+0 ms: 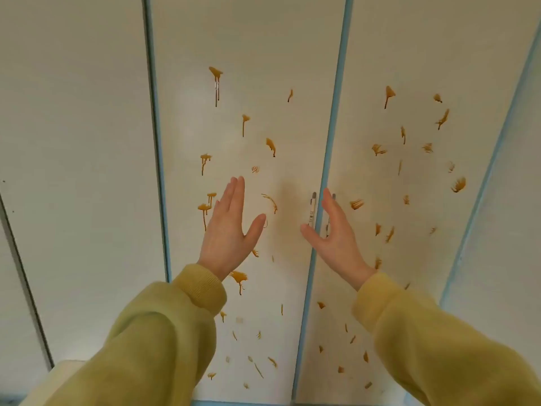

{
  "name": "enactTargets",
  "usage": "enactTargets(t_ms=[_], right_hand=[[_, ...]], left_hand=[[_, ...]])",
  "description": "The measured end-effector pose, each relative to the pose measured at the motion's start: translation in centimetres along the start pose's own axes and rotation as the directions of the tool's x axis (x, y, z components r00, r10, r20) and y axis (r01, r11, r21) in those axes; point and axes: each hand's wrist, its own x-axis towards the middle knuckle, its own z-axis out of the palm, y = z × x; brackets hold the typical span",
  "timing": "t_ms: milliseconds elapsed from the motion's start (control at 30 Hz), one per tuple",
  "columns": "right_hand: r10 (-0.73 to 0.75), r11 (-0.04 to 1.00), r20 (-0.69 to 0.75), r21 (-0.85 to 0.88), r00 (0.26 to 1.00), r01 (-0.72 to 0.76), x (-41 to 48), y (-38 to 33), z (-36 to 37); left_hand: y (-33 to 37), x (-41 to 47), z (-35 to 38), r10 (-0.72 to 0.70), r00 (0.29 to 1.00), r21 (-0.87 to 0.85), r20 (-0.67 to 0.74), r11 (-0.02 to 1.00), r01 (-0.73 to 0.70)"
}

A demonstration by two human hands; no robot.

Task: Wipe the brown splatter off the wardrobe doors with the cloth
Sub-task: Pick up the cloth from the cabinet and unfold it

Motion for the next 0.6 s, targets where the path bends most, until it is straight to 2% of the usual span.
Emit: enactTargets(t_ms=[300, 600], right_hand=[[0.033, 0.999, 0.017, 0.014, 0.999, -0.033, -1.0, -2.0, 4.0], [0.052, 0.998, -0.027, -0.020, 0.998, -0.053, -2.1, -6.4, 10.8]], left_hand=[[-3.0, -1.9, -3.2, -0.037, 0.999, -0.052, -0.025, 0.998, 0.036], [-8.5, -2.9, -9.1, -0.063, 0.998, -0.095, -0.006, 0.994, 0.062]])
